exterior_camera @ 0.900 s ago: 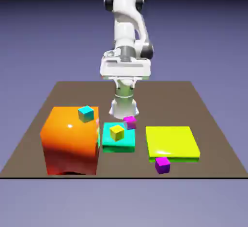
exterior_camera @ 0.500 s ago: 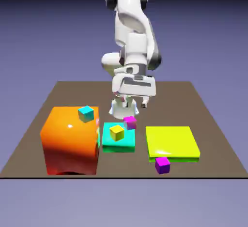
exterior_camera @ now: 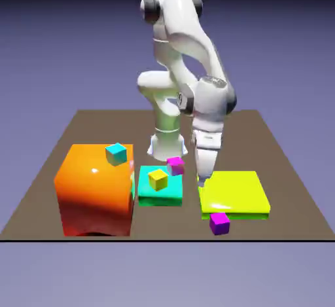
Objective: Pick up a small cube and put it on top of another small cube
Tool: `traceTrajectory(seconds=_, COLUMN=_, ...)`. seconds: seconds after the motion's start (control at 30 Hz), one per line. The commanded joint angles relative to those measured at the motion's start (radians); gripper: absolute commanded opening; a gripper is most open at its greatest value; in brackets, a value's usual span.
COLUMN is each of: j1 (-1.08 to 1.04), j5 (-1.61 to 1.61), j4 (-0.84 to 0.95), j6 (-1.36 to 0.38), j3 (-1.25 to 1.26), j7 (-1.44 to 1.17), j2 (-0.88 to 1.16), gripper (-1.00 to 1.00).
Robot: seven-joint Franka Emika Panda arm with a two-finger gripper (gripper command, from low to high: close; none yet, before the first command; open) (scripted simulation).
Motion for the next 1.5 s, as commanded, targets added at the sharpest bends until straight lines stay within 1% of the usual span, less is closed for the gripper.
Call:
traceTrajectory(seconds=0.0, j1=-0.007, j5=-0.009, j4=0.019, j6=-0.022, j3=0.014, j7=-0.044, j2=0.025, gripper=0.00)
traceTrajectory(seconds=1.07, j1=-0.219, j5=-0.310, j4=0.625, j6=-0.736, j3=0.472, j7=-1.429, j2=0.816, gripper=0.00)
traceTrajectory(seconds=1.1, j1=-0.219, j5=-0.310, j4=0.625, j6=-0.736, j3=0.472, j7=-1.429, j2=0.816, gripper=0.00)
traceTrajectory(seconds=1.2, j1=-0.229, j5=-0.370, j4=0.533, j6=-0.606, j3=0.423, j7=-1.398, j2=0.872, gripper=0.00)
traceTrajectory(seconds=1.23, j1=-0.229, j5=-0.370, j4=0.533, j6=-0.606, j3=0.423, j7=-1.398, j2=0.872, gripper=-1.00)
traceTrajectory(seconds=1.27, j1=-0.229, j5=-0.370, j4=0.533, j6=-0.606, j3=0.423, j7=-1.398, j2=0.872, gripper=-1.00)
traceTrajectory(seconds=1.37, j1=-0.219, j5=-0.310, j4=0.625, j6=-0.736, j3=0.473, j7=-1.429, j2=0.815, gripper=-1.00)
traceTrajectory(seconds=1.47, j1=-0.315, j5=-0.237, j4=0.613, j6=-0.786, j3=0.450, j7=-1.479, j2=0.706, gripper=-1.00)
